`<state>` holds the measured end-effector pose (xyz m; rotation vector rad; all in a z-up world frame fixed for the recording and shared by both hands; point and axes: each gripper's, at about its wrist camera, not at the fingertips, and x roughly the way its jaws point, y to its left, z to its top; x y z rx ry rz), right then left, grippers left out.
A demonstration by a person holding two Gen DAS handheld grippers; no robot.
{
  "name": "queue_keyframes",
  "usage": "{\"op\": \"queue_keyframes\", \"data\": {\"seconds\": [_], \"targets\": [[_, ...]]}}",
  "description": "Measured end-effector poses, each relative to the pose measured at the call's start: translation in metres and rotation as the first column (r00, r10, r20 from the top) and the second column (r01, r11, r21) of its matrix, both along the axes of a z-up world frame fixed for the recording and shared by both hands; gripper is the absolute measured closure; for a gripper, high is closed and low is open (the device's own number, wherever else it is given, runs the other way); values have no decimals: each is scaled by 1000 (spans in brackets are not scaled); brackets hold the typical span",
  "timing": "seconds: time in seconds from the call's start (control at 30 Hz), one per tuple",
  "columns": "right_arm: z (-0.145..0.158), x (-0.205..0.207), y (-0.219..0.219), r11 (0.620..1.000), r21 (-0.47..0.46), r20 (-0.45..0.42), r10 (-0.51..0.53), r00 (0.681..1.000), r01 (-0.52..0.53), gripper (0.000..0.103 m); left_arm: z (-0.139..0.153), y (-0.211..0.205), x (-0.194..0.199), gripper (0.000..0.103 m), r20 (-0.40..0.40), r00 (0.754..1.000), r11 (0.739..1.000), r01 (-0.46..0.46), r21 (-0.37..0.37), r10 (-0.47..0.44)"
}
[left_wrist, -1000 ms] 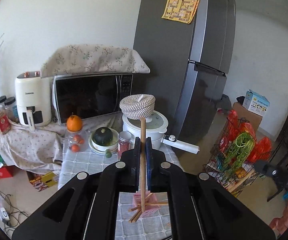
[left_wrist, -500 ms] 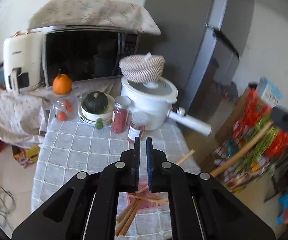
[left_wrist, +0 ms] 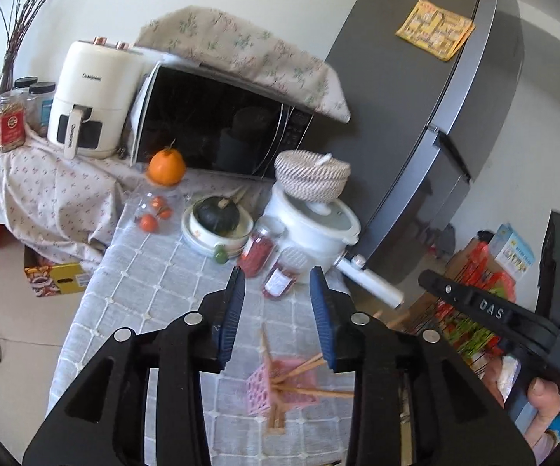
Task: Organize utensils
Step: 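Lower the chopstick into the pink holder and open the left gripper, then move the left gripper down to the black chopsticks on the cloth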
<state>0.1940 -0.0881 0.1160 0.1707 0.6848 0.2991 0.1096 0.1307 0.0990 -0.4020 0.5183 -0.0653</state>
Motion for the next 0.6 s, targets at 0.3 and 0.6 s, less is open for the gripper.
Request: {"op": "queue_keyframes", "data": {"seconds": [0.3, 0.6], "targets": [[-9, -49, 0, 989, -132, 97, -55, 994, 67, 71, -10, -19, -19, 57, 7, 1000, 996, -14, 86, 13], [-47, -117, -15, 967, -218, 117, -111, 987, 135, 50, -41, -53, -62, 36, -35, 999, 977, -22, 211, 30]]}}
